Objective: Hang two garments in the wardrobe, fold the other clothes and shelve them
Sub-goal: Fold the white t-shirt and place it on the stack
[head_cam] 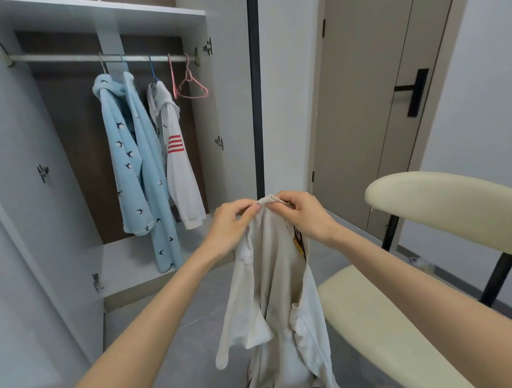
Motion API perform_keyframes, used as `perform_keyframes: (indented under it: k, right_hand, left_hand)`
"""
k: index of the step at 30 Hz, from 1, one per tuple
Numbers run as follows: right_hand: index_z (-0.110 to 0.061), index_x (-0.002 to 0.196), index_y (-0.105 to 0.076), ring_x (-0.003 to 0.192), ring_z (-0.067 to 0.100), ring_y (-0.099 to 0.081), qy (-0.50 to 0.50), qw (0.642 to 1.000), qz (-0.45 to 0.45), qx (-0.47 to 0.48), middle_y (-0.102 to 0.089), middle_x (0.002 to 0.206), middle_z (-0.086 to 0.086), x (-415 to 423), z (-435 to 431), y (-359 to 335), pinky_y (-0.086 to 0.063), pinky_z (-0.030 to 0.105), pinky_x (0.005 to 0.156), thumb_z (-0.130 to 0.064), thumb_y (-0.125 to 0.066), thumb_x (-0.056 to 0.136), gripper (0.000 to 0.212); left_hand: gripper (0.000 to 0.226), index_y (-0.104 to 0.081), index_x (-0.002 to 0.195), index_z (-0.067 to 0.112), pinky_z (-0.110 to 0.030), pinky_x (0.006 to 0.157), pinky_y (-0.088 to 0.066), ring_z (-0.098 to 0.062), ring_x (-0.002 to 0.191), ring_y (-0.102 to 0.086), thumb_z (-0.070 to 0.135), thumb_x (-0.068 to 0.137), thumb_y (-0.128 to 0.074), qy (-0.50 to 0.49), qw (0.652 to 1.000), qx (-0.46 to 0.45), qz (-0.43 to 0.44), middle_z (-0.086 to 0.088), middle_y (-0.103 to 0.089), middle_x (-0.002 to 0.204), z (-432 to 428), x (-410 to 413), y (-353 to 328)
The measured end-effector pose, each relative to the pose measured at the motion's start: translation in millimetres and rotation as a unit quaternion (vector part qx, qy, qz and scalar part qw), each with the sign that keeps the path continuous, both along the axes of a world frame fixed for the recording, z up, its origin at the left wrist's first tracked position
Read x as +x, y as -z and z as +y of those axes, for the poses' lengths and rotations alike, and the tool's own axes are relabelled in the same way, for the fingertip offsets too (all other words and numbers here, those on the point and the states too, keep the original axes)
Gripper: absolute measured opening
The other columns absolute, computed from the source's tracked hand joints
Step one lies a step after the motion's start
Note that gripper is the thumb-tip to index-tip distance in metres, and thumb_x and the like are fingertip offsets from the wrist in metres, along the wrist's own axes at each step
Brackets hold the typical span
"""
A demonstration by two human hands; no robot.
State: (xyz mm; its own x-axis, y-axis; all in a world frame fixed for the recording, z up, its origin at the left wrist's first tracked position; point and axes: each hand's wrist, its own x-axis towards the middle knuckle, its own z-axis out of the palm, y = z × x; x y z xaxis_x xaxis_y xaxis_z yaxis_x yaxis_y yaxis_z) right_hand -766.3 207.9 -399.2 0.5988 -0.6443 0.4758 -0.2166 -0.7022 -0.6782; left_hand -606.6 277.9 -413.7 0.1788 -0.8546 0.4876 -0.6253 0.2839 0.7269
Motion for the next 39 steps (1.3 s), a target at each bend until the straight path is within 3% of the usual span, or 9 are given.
perform_keyframes:
  k: [4, 7, 10, 16, 21, 26, 33, 37, 39]
  right_hand:
    - [-0.031, 0.061, -0.046, 0.051, -0.001, -0.039, 0.01, 1.0, 0.006, 0.027, -0.044, 0.05, -0.02, -1.8, -4.5, 5.5, -0.031, 0.012, 0.051, -0.025, -0.056, 0.095, 0.037]
    - [-0.023, 0.087, -0.061, 0.072, 0.004, -0.054, 0.016, 0.996, 0.015, 0.085, -0.062, 0.082, -0.014, -4.5, -9.0, 19.7, -0.042, 0.015, 0.064, -0.024, -0.059, 0.093, 0.006]
    - [-0.022, 0.1, -0.057, 0.088, 0.014, -0.06, 0.042, 0.989, 0.033, 0.138, -0.065, 0.102, -0.002, -10.3, -10.6, 50.9, -0.047, 0.02, 0.075, -0.023, -0.066, 0.088, 0.015]
    - [-0.021, 0.089, -0.044, 0.075, 0.012, -0.05, 0.078, 0.977, 0.007, 0.197, -0.055, 0.088, -0.002, -13.4, 4.3, 105.1, -0.041, 0.015, 0.062, -0.043, -0.076, 0.076, 0.041]
    - [-0.015, 0.088, -0.038, 0.071, 0.012, -0.038, 0.074, 0.984, 0.01, 0.161, -0.042, 0.081, -0.003, -3.8, 20.4, 131.3, -0.038, 0.014, 0.062, -0.038, -0.085, 0.065, 0.057]
    - [-0.009, 0.098, -0.042, 0.082, 0.012, -0.043, 0.099, 0.981, 0.065, 0.154, -0.049, 0.098, 0.002, 2.6, 12.5, 150.9, -0.038, 0.015, 0.063, -0.014, -0.079, 0.07, 0.046]
    - [-0.011, 0.093, -0.067, 0.088, 0.013, -0.06, 0.122, 0.971, 0.048, 0.202, -0.068, 0.092, -0.003, -1.1, -7.4, 150.9, -0.041, 0.017, 0.073, -0.019, -0.065, 0.089, 0.009]
    - [-0.015, 0.084, -0.053, 0.075, 0.014, -0.052, 0.079, 0.96, 0.021, 0.267, -0.058, 0.077, 0.001, -9.9, -11.9, 132.2, -0.038, 0.017, 0.065, -0.021, -0.055, 0.096, 0.013]
    - [-0.015, 0.085, -0.045, 0.075, 0.016, -0.049, 0.069, 0.957, 0.01, 0.281, -0.053, 0.078, 0.006, -13.3, -15.1, 119.0, -0.042, 0.026, 0.072, -0.021, -0.049, 0.099, 0.015]
  left_hand:
    - [0.025, -0.07, 0.104, 0.009, -0.037, 0.086, -0.046, -0.019, 0.092, -0.06, 0.021, 0.098, -0.05, -0.033, 0.999, -0.008, -0.016, -0.003, -0.07, 0.094, -0.9, -2.7, -5.7]
    - [0.027, -0.067, 0.098, 0.007, -0.037, 0.08, -0.045, -0.023, 0.088, -0.058, 0.024, 0.099, -0.047, -0.053, 0.999, -0.007, -0.005, -0.007, -0.066, 0.09, -5.3, -3.2, -9.6]
    - [0.03, -0.061, 0.093, 0.002, -0.033, 0.073, -0.04, -0.021, 0.08, -0.053, 0.026, 0.1, -0.044, -0.058, 0.998, -0.001, 0.032, -0.014, -0.059, 0.085, -11.2, -1.8, -14.3]
    - [0.028, -0.052, 0.075, 0.017, -0.022, 0.062, -0.033, -0.004, 0.063, -0.041, 0.028, 0.099, -0.044, -0.053, 0.995, -0.011, 0.08, 0.006, -0.044, 0.067, -16.2, 0.1, -26.7]
    - [0.026, -0.055, 0.084, 0.009, -0.021, 0.066, -0.036, -0.006, 0.069, -0.044, 0.027, 0.1, -0.044, -0.082, 0.992, -0.019, 0.096, 0.004, -0.048, 0.072, -17.3, 6.3, -32.7]
    - [0.031, -0.049, 0.069, 0.02, -0.007, 0.056, -0.034, -0.001, 0.061, -0.041, 0.026, 0.1, -0.045, -0.058, 0.993, -0.047, 0.086, 0.007, -0.043, 0.065, -9.4, 11.1, -44.3]
    - [0.038, -0.042, 0.062, 0.023, -0.005, 0.051, -0.031, 0.007, 0.05, -0.039, 0.023, 0.1, -0.044, -0.059, 0.992, -0.071, 0.088, 0.01, -0.036, 0.059, -1.2, 29.0, -49.8]
    - [0.033, -0.056, 0.081, 0.005, -0.015, 0.064, -0.036, -0.007, 0.071, -0.045, 0.028, 0.1, -0.043, -0.1, 0.986, -0.05, 0.125, -0.003, -0.048, 0.075, -1.4, 49.2, -43.3]
    - [0.029, -0.056, 0.085, 0.008, -0.019, 0.067, -0.036, -0.011, 0.073, -0.045, 0.029, 0.1, -0.043, -0.129, 0.98, -0.053, 0.144, -0.005, -0.049, 0.078, 2.3, 61.8, -41.8]
